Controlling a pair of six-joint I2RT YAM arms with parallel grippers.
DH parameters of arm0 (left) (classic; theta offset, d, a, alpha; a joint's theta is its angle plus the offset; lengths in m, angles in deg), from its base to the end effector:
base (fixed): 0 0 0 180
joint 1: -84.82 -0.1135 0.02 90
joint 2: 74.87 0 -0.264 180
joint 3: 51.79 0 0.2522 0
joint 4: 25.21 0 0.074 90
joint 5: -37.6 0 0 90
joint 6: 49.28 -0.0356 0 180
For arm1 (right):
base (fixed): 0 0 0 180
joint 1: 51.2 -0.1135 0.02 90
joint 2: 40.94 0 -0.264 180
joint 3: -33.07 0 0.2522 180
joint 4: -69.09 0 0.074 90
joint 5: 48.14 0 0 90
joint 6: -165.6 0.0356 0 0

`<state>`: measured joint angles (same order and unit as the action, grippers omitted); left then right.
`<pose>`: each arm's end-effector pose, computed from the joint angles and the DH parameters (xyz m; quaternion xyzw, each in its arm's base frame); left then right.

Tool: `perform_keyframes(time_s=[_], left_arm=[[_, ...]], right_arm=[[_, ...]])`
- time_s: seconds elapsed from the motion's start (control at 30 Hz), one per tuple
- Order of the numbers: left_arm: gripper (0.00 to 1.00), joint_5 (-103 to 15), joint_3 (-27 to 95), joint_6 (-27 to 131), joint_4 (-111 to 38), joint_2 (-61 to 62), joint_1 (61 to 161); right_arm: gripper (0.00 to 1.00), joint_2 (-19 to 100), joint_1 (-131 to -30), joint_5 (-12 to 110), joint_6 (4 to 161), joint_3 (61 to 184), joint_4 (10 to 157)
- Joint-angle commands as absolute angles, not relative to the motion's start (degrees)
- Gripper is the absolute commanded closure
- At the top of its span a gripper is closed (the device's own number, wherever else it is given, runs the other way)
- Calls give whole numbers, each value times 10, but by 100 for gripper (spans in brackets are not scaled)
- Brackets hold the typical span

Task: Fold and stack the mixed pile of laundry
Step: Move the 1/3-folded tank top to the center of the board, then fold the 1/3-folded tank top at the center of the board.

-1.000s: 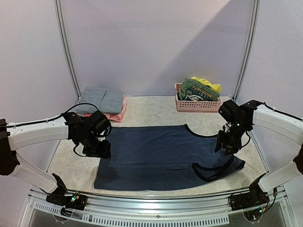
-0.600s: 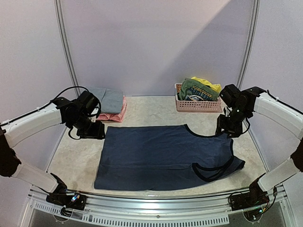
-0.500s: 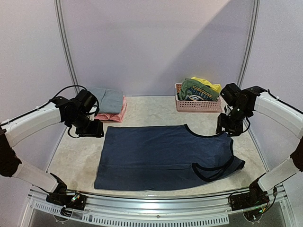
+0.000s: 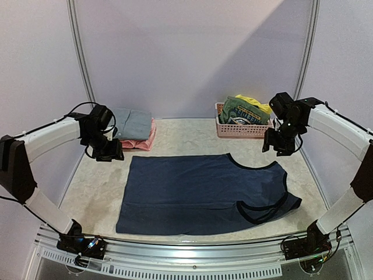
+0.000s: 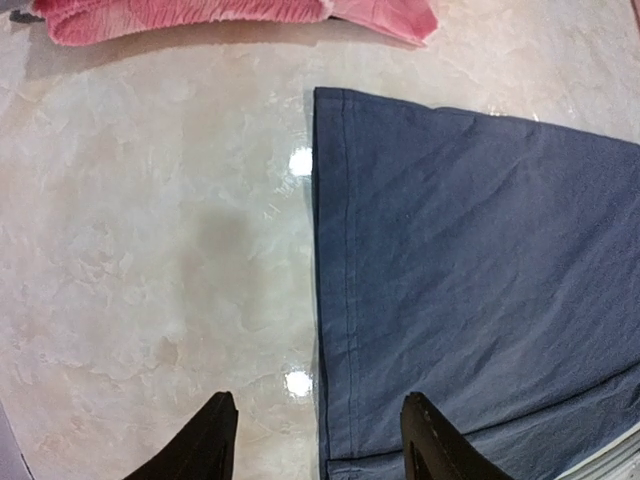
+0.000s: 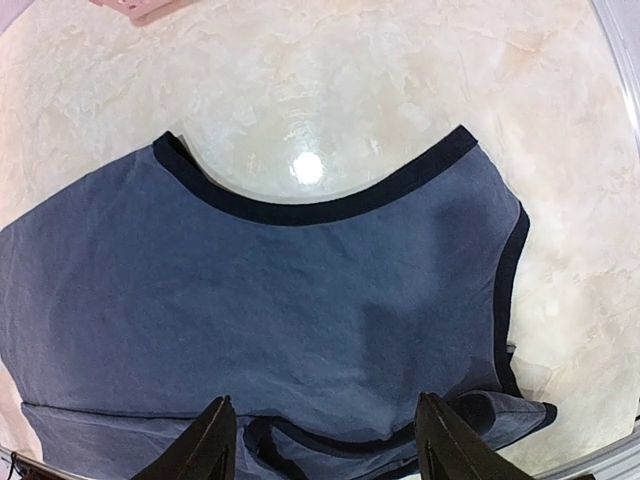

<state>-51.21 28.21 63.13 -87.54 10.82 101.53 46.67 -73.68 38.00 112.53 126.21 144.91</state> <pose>0.2796 -0.0847 0.2501 -0.0468 0.9805 -0.0734 0.1762 0.2753 0.1113 0.2985 0.1296 0.9761 0.0559 0.1650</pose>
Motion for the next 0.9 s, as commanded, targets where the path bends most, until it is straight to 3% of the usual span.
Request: perform_keyframes(time_s=[0.0,0.4,0.87], left_arm=[[45,-500,308,608,-889,161,1004],[51,-487,408,611,-840,311,998],[63,-505,572,555,-882,488,994]], right_arm=[[38,471,-735,393,1120,1288,1456],[36,405,-735,412,1142,1252,1466],[36,376,-735,412,1161,1231,1469]])
